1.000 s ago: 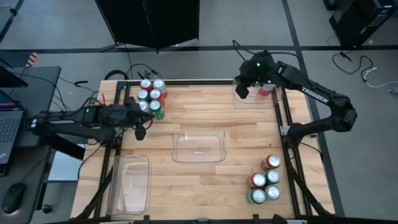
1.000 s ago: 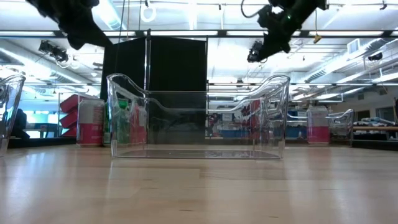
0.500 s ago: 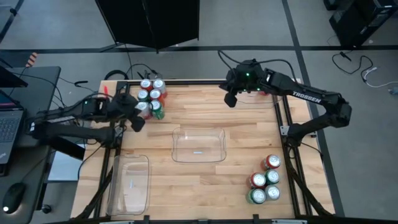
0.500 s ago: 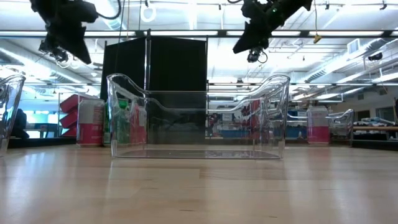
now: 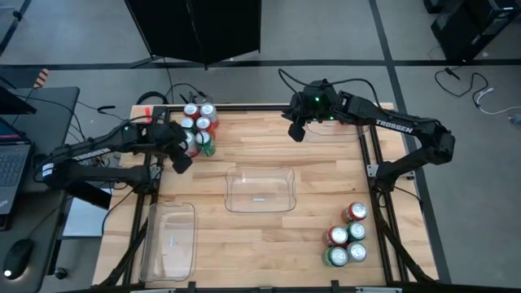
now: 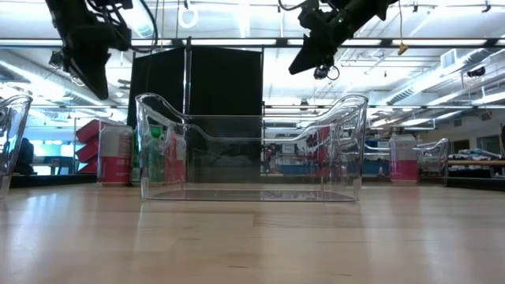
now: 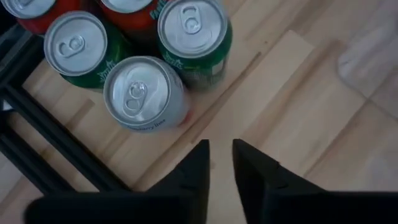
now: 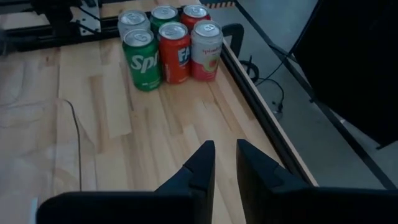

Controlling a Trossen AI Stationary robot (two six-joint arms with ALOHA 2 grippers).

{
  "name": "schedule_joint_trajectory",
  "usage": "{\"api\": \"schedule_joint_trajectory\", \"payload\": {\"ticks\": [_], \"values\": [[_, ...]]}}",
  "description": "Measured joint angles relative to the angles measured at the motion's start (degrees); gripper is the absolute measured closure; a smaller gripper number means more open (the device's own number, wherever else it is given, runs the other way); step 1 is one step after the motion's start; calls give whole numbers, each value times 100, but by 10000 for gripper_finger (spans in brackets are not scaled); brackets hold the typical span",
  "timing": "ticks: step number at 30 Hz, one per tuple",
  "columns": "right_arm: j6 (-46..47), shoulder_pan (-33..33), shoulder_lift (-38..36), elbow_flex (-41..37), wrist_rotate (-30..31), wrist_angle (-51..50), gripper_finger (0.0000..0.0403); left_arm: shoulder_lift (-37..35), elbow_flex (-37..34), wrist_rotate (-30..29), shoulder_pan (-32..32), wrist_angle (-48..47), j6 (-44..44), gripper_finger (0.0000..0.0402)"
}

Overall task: Sort soda cans
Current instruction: Put the middle pink white soda can into the top transparent bin

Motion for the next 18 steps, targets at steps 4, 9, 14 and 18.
{"api": "schedule_joint_trajectory", "payload": {"ticks": [4,9,14,18], "values": [[0,23,-3,-2,4,15,347,314,0,-115,0,1,-140,270],[-31,49,-5,-2,2,-5,345,603,0,-462,0,185,-154,199],[-42,114,-5,-2,-2,-16,345,767,0,-776,15,156,-295,140],[-44,168,-5,-2,-7,-26,345,858,-20,-794,197,4,-300,109]]}}
